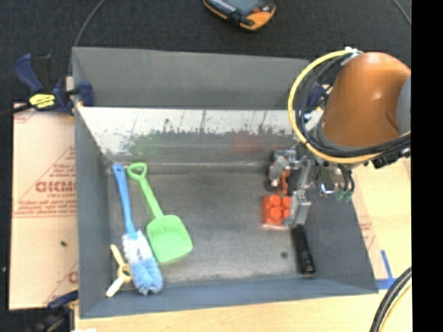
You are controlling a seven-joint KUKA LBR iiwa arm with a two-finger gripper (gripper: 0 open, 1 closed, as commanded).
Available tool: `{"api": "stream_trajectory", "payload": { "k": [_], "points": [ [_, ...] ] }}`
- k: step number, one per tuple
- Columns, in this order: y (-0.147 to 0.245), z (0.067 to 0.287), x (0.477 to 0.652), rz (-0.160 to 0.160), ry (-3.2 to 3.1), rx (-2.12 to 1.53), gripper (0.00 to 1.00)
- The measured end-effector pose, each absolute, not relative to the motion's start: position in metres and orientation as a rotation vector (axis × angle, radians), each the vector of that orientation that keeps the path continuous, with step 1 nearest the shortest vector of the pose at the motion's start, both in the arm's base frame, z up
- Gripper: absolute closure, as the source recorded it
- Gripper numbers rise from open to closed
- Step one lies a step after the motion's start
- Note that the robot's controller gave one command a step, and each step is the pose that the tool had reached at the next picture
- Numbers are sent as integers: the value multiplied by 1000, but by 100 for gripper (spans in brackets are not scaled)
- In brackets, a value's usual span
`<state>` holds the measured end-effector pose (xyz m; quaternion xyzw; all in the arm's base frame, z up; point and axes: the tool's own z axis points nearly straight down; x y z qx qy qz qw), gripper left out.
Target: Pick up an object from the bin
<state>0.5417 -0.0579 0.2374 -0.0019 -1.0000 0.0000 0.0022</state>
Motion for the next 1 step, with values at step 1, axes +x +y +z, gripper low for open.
{"api": "stream_trajectory", "payload": {
  "k": [1],
  "points": [
    [-58, 242, 543, 2, -3146, -1, 0]
  ]
}}
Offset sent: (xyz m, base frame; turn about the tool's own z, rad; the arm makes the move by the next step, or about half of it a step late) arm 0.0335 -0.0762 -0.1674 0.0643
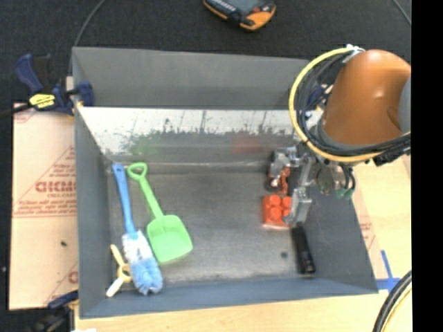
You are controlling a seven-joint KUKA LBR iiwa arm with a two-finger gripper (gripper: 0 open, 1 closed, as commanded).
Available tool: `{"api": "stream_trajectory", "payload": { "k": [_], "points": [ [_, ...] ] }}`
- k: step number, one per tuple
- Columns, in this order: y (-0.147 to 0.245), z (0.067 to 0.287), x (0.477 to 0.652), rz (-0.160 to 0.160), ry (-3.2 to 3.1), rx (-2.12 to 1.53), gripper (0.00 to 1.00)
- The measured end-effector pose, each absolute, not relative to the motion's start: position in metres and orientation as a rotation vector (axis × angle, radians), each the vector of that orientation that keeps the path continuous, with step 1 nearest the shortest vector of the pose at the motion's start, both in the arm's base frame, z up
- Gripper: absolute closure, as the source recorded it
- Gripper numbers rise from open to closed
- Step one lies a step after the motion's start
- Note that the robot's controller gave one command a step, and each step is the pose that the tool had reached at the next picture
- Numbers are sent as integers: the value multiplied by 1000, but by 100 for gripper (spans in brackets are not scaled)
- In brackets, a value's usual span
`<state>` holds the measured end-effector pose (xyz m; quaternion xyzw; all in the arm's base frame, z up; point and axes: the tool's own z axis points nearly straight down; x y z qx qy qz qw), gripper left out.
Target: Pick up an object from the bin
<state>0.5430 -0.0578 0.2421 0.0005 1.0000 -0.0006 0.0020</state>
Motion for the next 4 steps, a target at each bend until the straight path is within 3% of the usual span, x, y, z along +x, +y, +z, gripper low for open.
{"api": "stream_trajectory", "payload": {
  "k": [1, 2, 3, 4],
  "points": [
    [-131, 82, 576, -4, 3130, 104, 0],
    [-136, 165, 581, -6, 3112, 121, 0],
    [-135, 66, 575, -6, 3131, 110, 0],
    [-153, 71, 571, -1, 3099, 262, 0]
  ]
}}
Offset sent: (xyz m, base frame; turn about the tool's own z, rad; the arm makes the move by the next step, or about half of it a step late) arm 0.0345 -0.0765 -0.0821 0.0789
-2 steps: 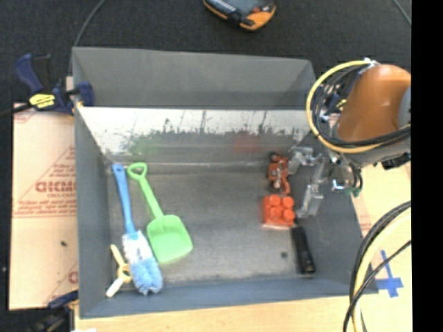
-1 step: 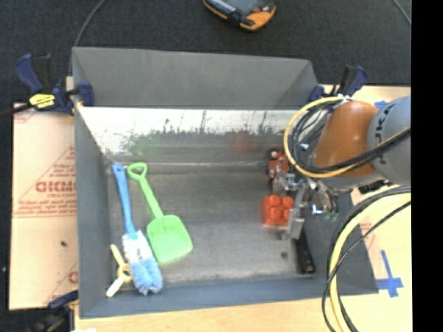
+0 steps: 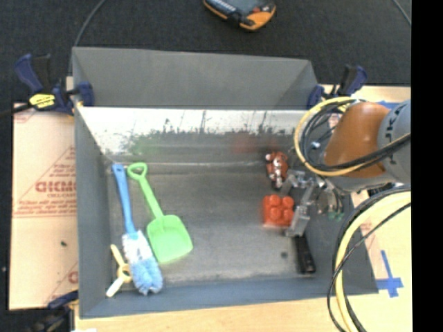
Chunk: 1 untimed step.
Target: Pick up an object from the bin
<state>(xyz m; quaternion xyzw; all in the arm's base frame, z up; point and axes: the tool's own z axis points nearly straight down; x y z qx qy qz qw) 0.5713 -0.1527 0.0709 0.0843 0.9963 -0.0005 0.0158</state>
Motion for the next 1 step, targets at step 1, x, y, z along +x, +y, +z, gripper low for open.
{"api": "stream_trajectory", "payload": {
  "k": [1],
  "points": [
    [-140, 69, 577, -10, 3117, 134, 100]
  ]
}}
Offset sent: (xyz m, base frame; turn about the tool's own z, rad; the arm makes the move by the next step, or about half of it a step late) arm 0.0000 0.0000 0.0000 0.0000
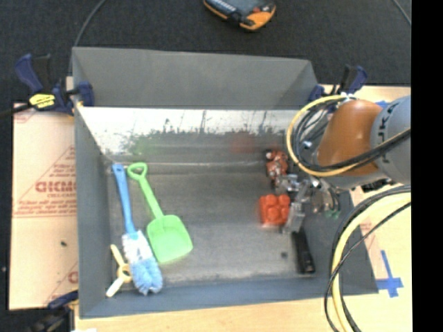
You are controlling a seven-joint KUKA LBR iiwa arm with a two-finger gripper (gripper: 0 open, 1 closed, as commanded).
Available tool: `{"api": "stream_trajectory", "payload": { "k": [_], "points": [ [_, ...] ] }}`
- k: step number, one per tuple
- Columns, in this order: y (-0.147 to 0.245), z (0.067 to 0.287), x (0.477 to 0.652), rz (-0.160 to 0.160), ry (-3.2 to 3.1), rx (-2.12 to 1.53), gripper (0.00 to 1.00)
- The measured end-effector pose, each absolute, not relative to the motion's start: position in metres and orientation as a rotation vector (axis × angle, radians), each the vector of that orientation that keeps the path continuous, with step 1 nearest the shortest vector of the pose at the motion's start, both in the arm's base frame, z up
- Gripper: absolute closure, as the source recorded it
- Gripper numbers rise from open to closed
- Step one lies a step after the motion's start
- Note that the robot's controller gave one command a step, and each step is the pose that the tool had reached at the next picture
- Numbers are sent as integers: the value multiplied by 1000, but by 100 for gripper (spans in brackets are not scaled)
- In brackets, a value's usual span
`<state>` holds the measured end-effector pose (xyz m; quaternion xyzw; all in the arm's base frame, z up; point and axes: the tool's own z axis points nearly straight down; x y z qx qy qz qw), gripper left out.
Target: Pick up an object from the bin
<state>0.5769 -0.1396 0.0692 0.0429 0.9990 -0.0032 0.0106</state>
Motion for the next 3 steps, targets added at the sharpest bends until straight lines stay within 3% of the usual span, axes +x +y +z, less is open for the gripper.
{"api": "stream_trajectory", "payload": {
  "k": [1, 2, 3],
  "points": [
    [-140, 69, 577, -10, 3117, 133, 100],
    [-139, 95, 573, -5, 3131, 134, 100],
    [-139, 135, 575, -7, 3125, 133, 100]
  ]
}}
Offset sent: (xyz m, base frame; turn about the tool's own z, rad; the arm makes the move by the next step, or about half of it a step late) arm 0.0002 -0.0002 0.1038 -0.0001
